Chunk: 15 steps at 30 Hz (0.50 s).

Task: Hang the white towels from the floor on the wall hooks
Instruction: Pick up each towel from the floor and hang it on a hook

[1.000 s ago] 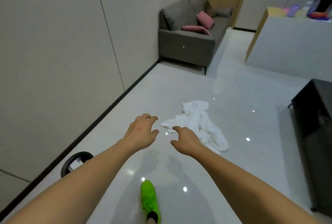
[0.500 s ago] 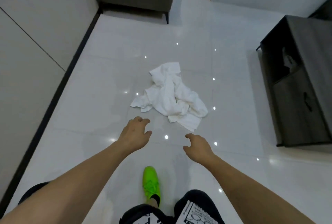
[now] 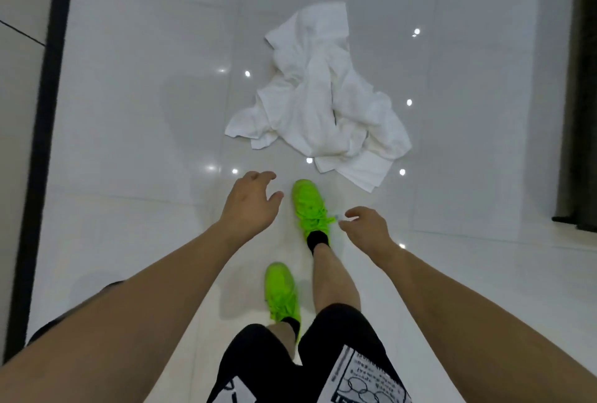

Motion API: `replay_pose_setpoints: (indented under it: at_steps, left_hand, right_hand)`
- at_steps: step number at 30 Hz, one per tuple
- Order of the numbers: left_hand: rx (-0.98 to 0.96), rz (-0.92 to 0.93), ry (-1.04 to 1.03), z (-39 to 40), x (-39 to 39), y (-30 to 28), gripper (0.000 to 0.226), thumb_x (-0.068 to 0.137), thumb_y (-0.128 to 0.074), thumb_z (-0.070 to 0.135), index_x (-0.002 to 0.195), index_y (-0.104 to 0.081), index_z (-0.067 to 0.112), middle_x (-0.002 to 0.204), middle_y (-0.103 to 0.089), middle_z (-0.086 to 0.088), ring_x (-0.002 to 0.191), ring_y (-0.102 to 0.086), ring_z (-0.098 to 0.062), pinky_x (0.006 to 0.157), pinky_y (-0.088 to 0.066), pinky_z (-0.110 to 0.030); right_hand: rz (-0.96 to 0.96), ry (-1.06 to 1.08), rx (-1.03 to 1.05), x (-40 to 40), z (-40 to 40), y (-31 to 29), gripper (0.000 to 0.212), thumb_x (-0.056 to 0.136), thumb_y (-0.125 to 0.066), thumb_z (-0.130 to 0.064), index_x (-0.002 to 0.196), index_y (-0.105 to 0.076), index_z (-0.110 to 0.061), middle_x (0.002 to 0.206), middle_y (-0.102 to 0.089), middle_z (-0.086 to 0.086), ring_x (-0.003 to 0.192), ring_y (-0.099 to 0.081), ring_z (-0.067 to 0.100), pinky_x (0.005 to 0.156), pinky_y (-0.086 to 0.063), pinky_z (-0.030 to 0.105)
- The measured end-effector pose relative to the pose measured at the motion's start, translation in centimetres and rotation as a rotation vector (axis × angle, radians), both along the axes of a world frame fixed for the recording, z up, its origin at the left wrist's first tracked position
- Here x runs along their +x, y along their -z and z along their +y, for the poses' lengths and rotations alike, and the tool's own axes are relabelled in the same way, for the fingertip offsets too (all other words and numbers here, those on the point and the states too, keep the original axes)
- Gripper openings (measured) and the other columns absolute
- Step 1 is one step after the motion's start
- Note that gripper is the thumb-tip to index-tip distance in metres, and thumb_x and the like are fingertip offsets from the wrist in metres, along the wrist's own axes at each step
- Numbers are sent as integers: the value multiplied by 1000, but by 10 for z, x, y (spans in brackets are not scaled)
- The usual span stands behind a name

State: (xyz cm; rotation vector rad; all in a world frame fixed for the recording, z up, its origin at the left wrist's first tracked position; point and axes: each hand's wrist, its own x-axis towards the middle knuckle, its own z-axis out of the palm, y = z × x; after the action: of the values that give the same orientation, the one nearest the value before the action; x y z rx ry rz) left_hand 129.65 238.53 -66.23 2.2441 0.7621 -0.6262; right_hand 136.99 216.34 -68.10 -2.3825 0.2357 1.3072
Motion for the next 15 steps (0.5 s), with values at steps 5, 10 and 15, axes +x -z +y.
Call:
replay_pose_setpoints:
  at_steps: [5, 10, 15]
  left_hand:
    - [-54, 145, -29, 16, 48, 115, 45, 94, -58, 35, 135, -55, 19, 132, -54, -9, 119, -52, -25, 99, -36, -30]
    - [-60, 240, -12, 27, 84, 236, 43, 93, -59, 36, 133, -56, 18, 128, -56, -11, 111, -56, -26, 98, -39, -33]
    - [-70, 304, 44, 25, 98, 335, 44, 93, -58, 39, 131, -57, 16, 126, -58, -13, 115, -55, -29, 101, -40, -36]
  right_hand:
    - [93, 233, -11, 50, 19, 132, 24, 82, -67, -19, 104, -72, -9, 106, -71, 14, 94, -64, 28, 93, -52, 45]
    - [184, 485, -6, 100, 36, 265, 12, 81, -65, -9, 70, -67, -11, 75, -67, 16, 61, -61, 25, 67, -58, 38]
    - [279, 762, -13, 112, 49, 372, 2, 88, -62, -4, 89, -64, -2, 68, -62, 12, 49, -57, 18, 47, -52, 24]
